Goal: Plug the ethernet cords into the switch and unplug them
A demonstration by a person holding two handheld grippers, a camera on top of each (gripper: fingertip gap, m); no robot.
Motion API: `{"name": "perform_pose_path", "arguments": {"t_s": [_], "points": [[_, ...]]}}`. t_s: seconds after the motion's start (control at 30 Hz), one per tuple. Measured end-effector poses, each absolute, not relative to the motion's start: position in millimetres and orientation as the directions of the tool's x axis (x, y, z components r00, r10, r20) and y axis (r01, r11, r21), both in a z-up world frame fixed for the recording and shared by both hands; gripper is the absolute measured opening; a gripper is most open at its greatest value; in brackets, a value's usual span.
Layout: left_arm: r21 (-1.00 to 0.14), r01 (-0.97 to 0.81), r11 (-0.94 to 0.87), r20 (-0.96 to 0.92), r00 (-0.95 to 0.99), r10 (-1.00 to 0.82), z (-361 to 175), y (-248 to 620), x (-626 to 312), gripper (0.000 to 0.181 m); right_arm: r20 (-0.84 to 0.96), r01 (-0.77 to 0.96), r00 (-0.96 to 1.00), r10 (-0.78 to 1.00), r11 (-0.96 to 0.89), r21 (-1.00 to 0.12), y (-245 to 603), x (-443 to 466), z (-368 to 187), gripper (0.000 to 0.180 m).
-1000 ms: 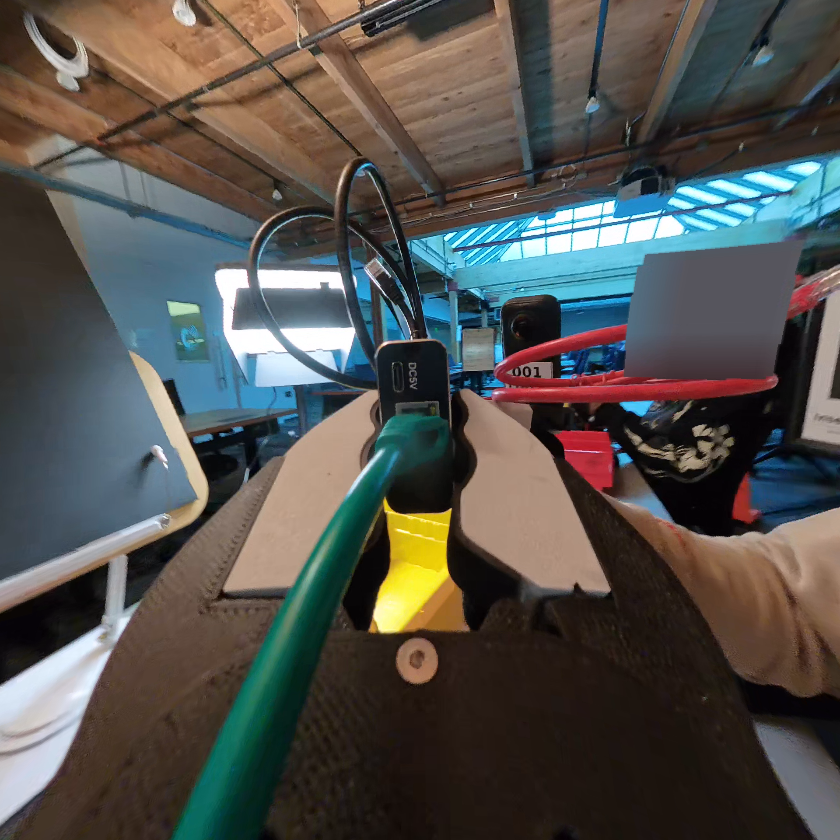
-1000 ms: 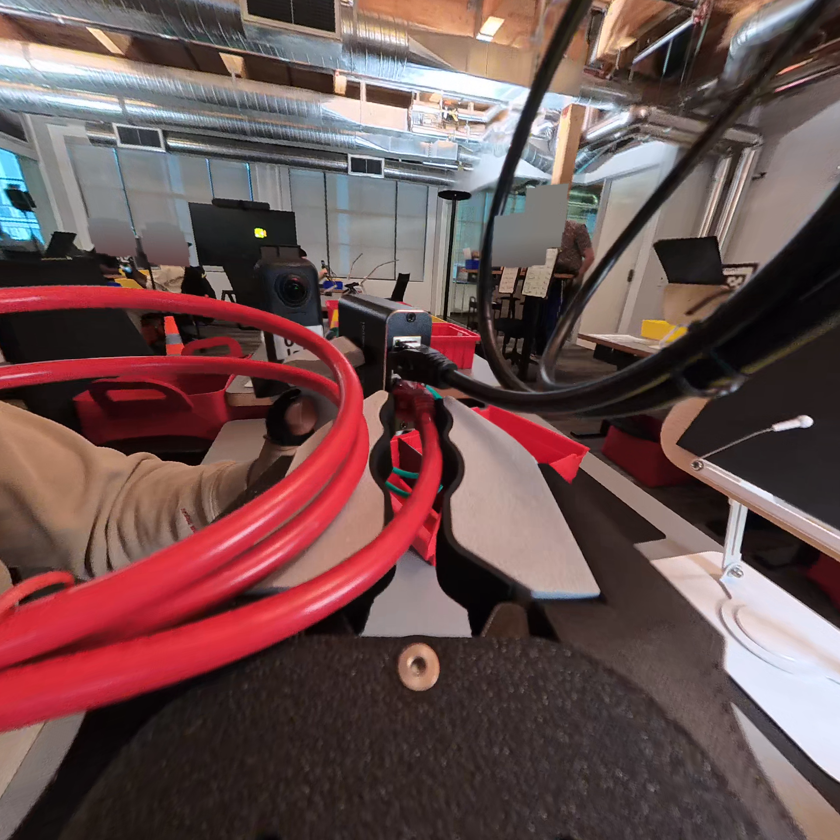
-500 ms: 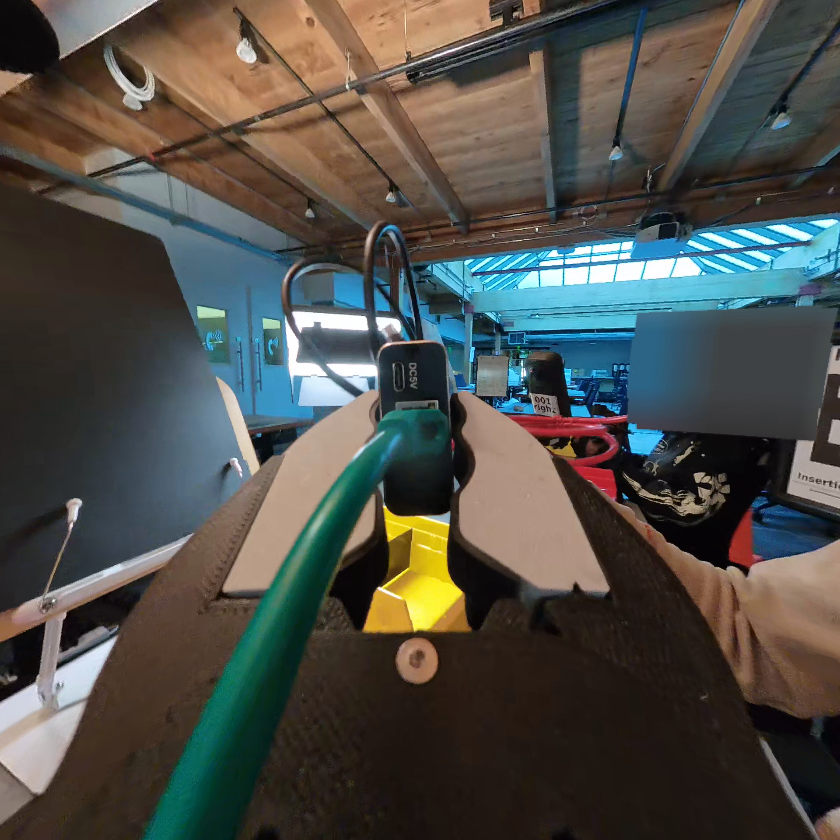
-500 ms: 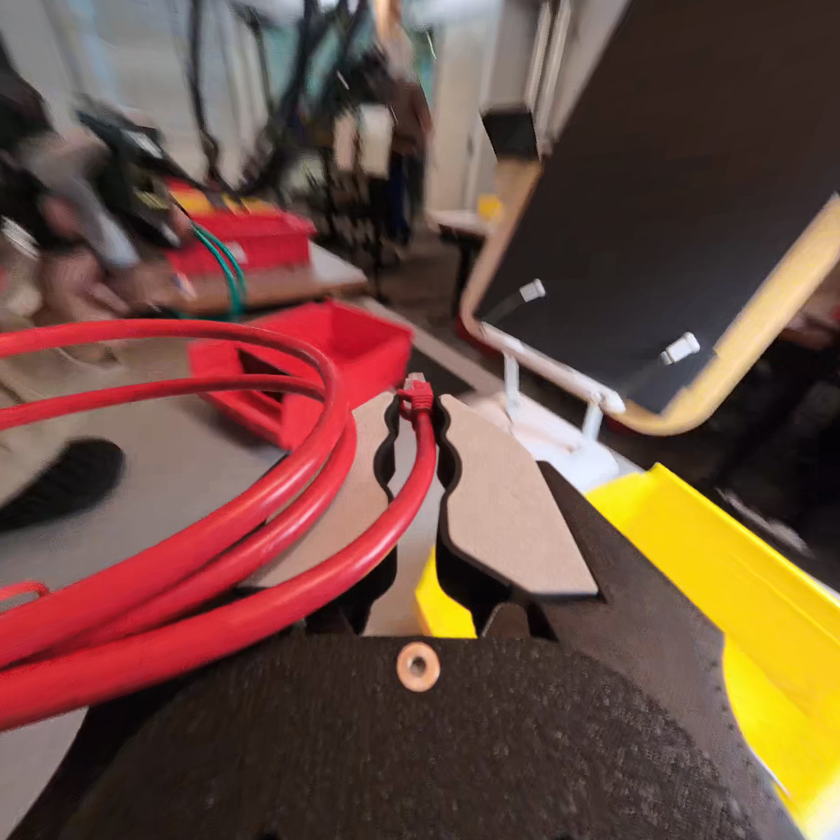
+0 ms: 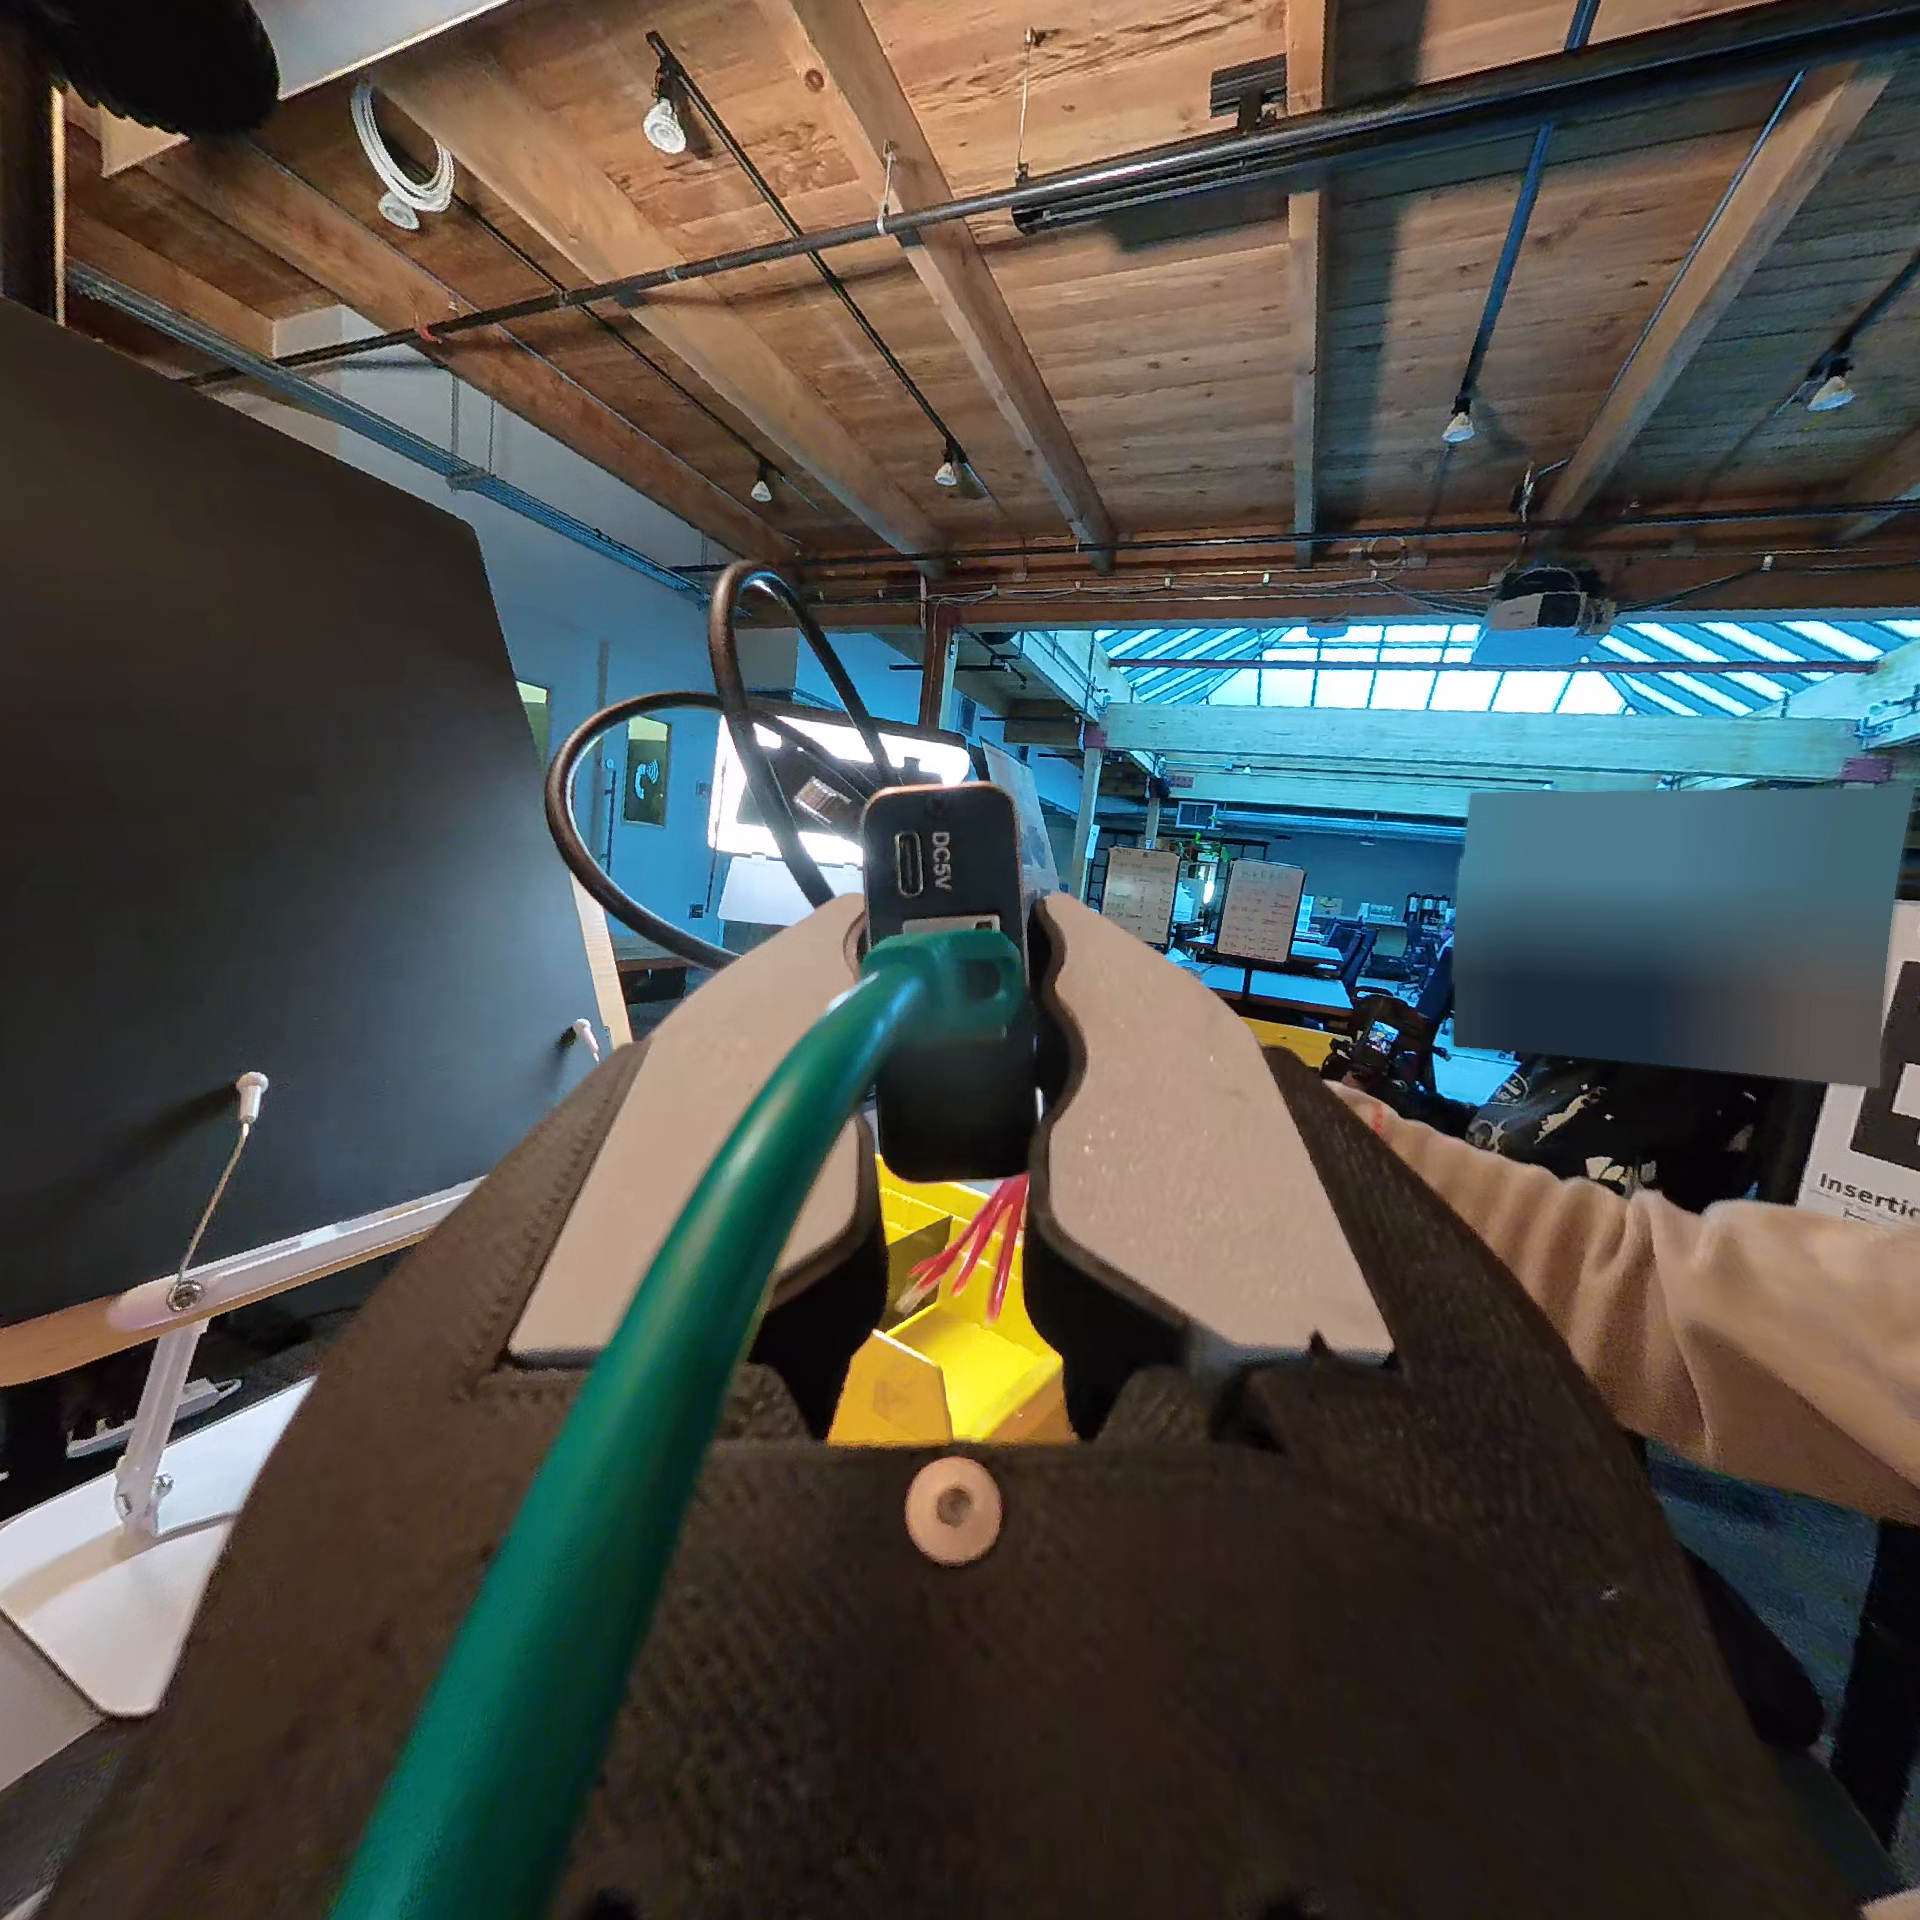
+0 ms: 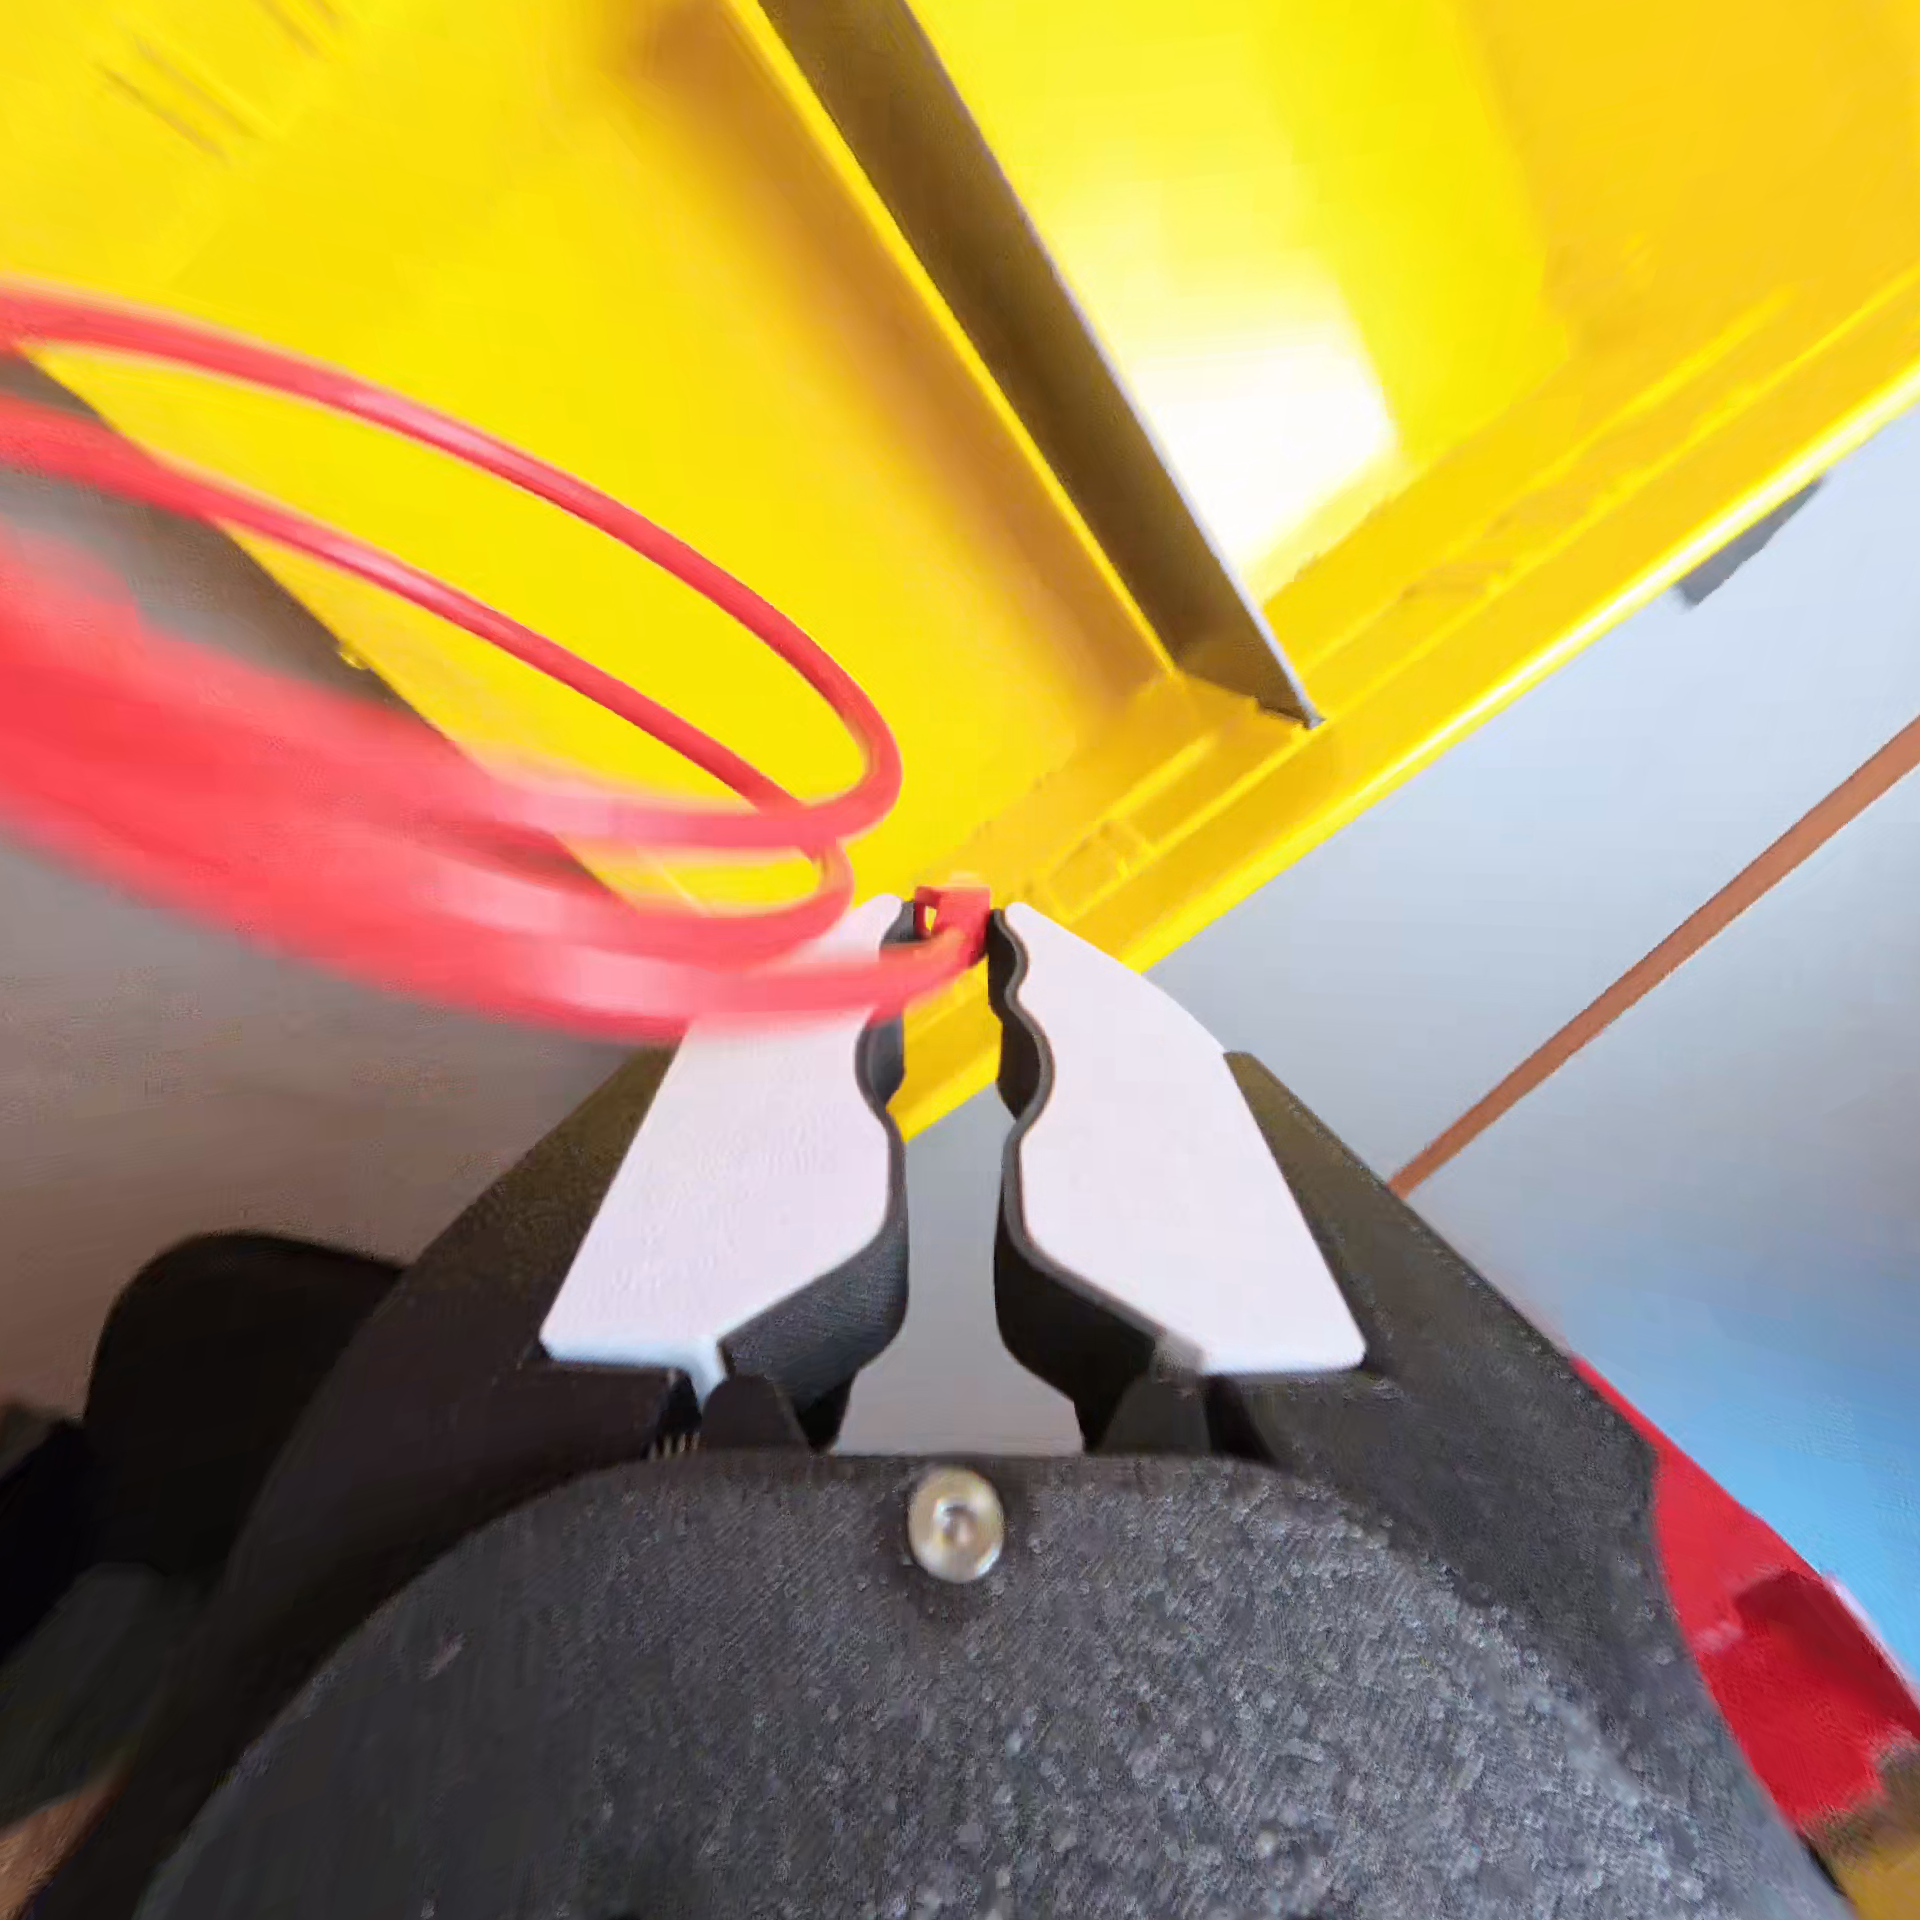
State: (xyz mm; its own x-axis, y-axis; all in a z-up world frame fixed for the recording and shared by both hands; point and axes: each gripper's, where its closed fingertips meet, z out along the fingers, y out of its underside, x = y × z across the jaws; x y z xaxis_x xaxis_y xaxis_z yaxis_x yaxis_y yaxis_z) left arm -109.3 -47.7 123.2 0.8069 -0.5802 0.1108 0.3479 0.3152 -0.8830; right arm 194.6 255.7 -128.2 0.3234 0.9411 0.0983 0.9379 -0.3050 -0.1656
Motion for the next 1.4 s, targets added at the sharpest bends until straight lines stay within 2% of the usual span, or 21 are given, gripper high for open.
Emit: {"name": "perform_pose_path", "arguments": {"t_s": [0.03, 0.1, 0.13, 0.33, 0.6, 0.7, 1.0, 1.03, 1.1, 1.17, 1.23, 1.3, 1.4], "points": [[-0.886, 0.346, 0.31, 0.111, 0.806, -0.582, 122, -47, -108, 0.026, 0.109, 0.948, 0.316, 0.942, -0.308, -0.084, 259, 200, -133, 0.013], [-0.892, 0.339, 0.299, 0.109, 0.804, -0.584, 120, -45, -105, 0.026, 0.17, 0.953, 0.295, 0.94, -0.302, 0.019, 270, 205, -137, 0.013], [-0.895, 0.334, 0.295, 0.107, 0.804, -0.585, 119, -45, -104, 0.026, 0.188, 0.952, 0.294, 0.937, -0.305, 0.027, 276, 203, -135, 0.013], [-0.904, 0.334, 0.267, 0.118, 0.795, -0.595, 110, -38, -102, 0.026, 0.209, 0.945, 0.313, 0.926, -0.283, -0.162, 288, 180, -100, 0.028], [-0.91, 0.343, 0.231, 0.142, 0.783, -0.605, 102, -29, -95, 0.026, 0.318, 0.98, 0.119, 0.941, -0.06, -0.189, 259, 169, -89, 0.045], [-0.915, 0.335, 0.225, 0.139, 0.785, -0.604, 100, -28, -93, 0.026, 0.383, 0.981, 0.055, 0.922, 0.022, -0.192, 253, 160, -92, 0.046], [-0.913, 0.348, 0.211, 0.157, 0.779, -0.606, 96, -25, -95, 0.026, 0.373, 0.967, -0.131, 0.919, 0.2, -0.155, 209, 144, -125, 0.045], [-0.912, 0.352, 0.209, 0.161, 0.777, -0.608, 96, -25, -95, 0.027, 0.363, 0.954, -0.132, 0.923, 0.217, -0.206, 200, 135, -125, 0.045], [-0.91, 0.359, 0.206, 0.166, 0.774, -0.611, 94, -23, -95, 0.027, 0.307, 0.878, -0.12, 0.944, 0.245, -0.41, 173, 103, -114, 0.043], [-0.905, 0.372, 0.205, 0.176, 0.768, -0.616, 92, -21, -94, 0.026, 0.234, 0.706, -0.133, 0.963, 0.258, -0.66, 134, 64, -84, 0.041], [-0.898, 0.392, 0.198, 0.19, 0.755, -0.628, 90, -19, -92, 0.026, 0.167, 0.473, -0.182, 0.969, 0.235, -0.849, 91, 33, -45, 0.04], [-0.888, 0.418, 0.193, 0.206, 0.735, -0.647, 88, -17, -87, 0.027, 0.098, 0.27, -0.256, 0.962, 0.169, -0.948, 50, 12, -12, 0.039], [-0.862, 0.464, 0.203, 0.209, 0.691, -0.692, 87, -18, -74, 0.026, -0.047, 0.075, -0.395, 0.917, -0.018, -0.997, -1, -11, 21, 0.038]]}}
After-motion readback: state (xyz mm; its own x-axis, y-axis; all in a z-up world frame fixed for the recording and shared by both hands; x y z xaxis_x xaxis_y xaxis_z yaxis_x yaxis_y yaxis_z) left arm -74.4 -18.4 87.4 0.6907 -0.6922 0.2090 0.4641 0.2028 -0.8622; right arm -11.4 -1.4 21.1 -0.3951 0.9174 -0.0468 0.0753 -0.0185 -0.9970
